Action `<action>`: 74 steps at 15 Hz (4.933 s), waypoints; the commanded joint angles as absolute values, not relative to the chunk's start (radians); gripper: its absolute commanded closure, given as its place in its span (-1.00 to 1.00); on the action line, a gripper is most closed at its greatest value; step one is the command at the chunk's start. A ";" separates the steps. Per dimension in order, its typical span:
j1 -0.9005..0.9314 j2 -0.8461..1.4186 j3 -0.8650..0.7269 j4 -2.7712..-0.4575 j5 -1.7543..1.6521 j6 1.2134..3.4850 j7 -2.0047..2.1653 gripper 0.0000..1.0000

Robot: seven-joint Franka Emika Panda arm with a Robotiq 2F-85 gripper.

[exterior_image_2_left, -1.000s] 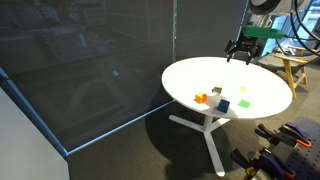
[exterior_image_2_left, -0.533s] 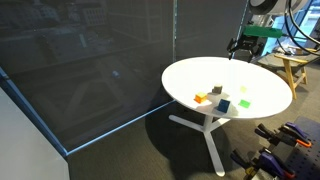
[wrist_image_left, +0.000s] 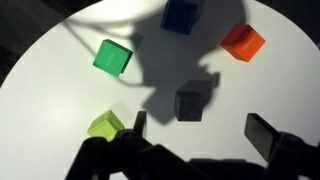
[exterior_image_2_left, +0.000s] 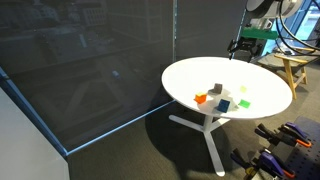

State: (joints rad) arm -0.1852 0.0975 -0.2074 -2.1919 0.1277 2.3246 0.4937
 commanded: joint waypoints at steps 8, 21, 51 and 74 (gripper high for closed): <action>-0.191 0.236 -0.230 -2.093 0.165 2.339 0.502 -1.00; -0.190 0.342 -0.244 -2.061 0.167 2.404 0.463 -1.00; -0.168 0.499 -0.249 -2.015 0.172 2.499 0.499 -1.00; -0.175 0.644 -0.235 -1.858 0.226 2.500 0.526 -1.00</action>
